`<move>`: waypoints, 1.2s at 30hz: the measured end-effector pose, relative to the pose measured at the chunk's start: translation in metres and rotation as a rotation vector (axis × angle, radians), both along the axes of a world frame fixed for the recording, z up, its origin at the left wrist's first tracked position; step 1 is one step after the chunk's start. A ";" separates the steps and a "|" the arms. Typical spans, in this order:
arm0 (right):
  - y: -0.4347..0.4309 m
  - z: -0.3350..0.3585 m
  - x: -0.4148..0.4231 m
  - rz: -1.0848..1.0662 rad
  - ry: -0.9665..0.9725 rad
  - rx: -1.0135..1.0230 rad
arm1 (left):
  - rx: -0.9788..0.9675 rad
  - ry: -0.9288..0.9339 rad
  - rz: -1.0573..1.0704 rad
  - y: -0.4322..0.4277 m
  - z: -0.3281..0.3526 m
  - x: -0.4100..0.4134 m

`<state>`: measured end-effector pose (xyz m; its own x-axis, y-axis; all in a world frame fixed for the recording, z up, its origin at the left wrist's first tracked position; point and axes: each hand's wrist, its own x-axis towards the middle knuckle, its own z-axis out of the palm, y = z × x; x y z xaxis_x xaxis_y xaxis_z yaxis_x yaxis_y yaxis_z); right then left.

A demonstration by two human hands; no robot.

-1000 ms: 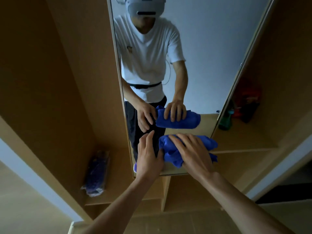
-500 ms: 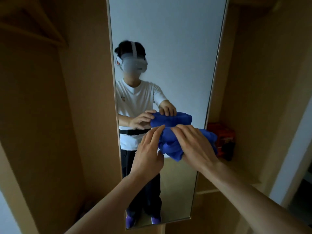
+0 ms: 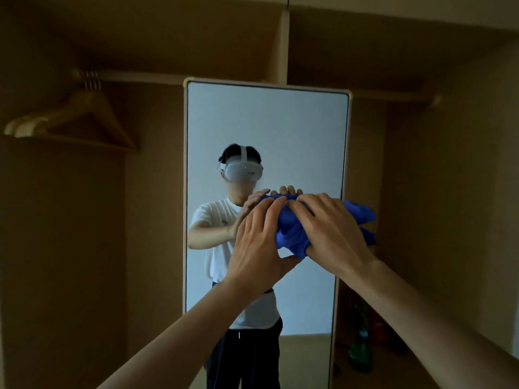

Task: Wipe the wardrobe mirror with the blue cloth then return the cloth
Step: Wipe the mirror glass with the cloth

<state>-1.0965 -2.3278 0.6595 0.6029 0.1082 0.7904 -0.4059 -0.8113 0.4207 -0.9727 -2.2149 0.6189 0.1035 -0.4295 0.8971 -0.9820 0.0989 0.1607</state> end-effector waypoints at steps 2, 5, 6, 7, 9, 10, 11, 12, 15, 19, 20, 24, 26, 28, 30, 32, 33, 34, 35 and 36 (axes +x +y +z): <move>-0.006 0.015 -0.001 0.012 -0.018 -0.017 | -0.022 -0.030 0.032 -0.005 0.015 -0.002; -0.013 0.036 -0.002 0.055 -0.030 -0.005 | -0.068 -0.057 0.082 -0.013 0.037 -0.002; -0.014 0.042 -0.003 0.082 -0.047 0.005 | -0.074 -0.067 0.098 -0.015 0.044 0.000; -0.016 0.048 -0.003 0.101 -0.067 0.006 | -0.080 -0.082 0.115 -0.017 0.051 0.001; -0.021 0.059 -0.003 0.118 -0.093 -0.004 | -0.105 -0.120 0.138 -0.022 0.064 0.004; -0.025 0.063 -0.003 0.124 -0.102 -0.018 | -0.118 -0.138 0.144 -0.023 0.069 0.006; -0.029 0.067 -0.002 0.126 -0.110 -0.035 | -0.129 -0.158 0.150 -0.025 0.075 0.007; -0.034 0.071 -0.002 0.123 -0.115 -0.052 | -0.140 -0.176 0.157 -0.027 0.080 0.008; -0.050 0.079 -0.003 0.121 -0.137 -0.078 | -0.166 -0.209 0.173 -0.032 0.095 0.011; -0.063 0.098 -0.007 0.128 -0.187 -0.094 | -0.204 -0.252 0.156 -0.039 0.114 0.007; -0.064 0.105 -0.008 0.114 -0.197 -0.108 | -0.208 -0.258 0.154 -0.041 0.120 0.007; -0.065 0.135 -0.012 0.069 -0.222 -0.160 | -0.208 -0.258 0.198 -0.050 0.151 0.005; -0.067 0.149 -0.011 0.050 -0.222 -0.171 | -0.204 -0.267 0.226 -0.054 0.165 0.006; -0.070 0.162 -0.009 0.032 -0.232 -0.176 | -0.199 -0.288 0.255 -0.056 0.180 0.007; -0.073 0.174 -0.006 0.013 -0.241 -0.194 | -0.189 -0.307 0.287 -0.057 0.194 0.008; -0.076 0.183 -0.002 0.010 -0.246 -0.208 | -0.166 -0.319 0.326 -0.058 0.205 0.009; -0.078 0.187 0.000 0.013 -0.246 -0.209 | -0.151 -0.322 0.343 -0.058 0.210 0.011; -0.080 0.190 0.002 0.015 -0.245 -0.209 | -0.137 -0.324 0.352 -0.058 0.214 0.012; -0.082 0.193 0.005 0.015 -0.246 -0.208 | -0.125 -0.324 0.355 -0.059 0.218 0.013; -0.084 0.194 0.007 0.017 -0.249 -0.208 | -0.115 -0.326 0.356 -0.059 0.221 0.014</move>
<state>-1.0897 -2.4114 0.8539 0.3909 0.2914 0.8731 -0.5043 -0.7257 0.4680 -0.9591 -2.2739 0.8402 -0.0677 -0.3143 0.9469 -0.9555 -0.2526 -0.1522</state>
